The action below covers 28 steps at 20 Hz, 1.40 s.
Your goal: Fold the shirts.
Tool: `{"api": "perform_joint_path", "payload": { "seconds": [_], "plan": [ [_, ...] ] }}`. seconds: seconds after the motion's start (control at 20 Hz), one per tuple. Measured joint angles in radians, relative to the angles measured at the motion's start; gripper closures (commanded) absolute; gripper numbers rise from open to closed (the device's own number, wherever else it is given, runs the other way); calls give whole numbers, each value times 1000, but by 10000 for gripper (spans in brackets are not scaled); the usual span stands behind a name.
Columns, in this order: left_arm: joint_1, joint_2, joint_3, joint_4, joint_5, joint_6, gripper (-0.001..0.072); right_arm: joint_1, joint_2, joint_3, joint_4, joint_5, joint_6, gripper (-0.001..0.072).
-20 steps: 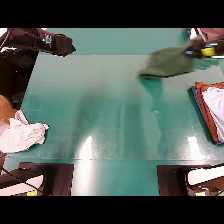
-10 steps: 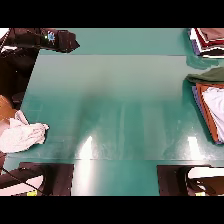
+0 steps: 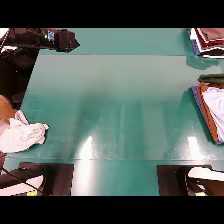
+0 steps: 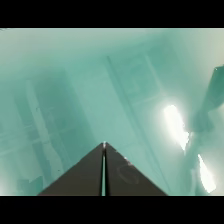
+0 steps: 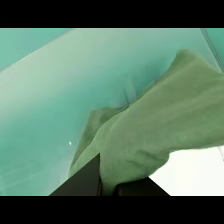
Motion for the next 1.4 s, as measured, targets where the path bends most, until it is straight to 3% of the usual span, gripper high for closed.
{"api": "perform_joint_path", "payload": {
  "seconds": [0.5,0.55,0.6,0.65,0.85,1.15,1.4],
  "plan": [
    [0,0,0,0,-4,2,682,-67,29,0,-205,247,64,680],
    [0,0,0,0,-6,4,682,-68,29,0,-227,267,69,544],
    [0,0,0,0,-6,5,682,-69,29,0,-254,290,71,355],
    [0,0,0,0,-6,5,682,-71,29,0,-275,309,73,257],
    [0,0,0,0,-6,8,682,-77,29,0,-321,352,78,129],
    [0,0,0,0,-5,8,682,-41,29,0,-233,353,104,136],
    [0,0,0,0,-3,8,682,190,29,0,-83,297,111,137]
  ]
}}
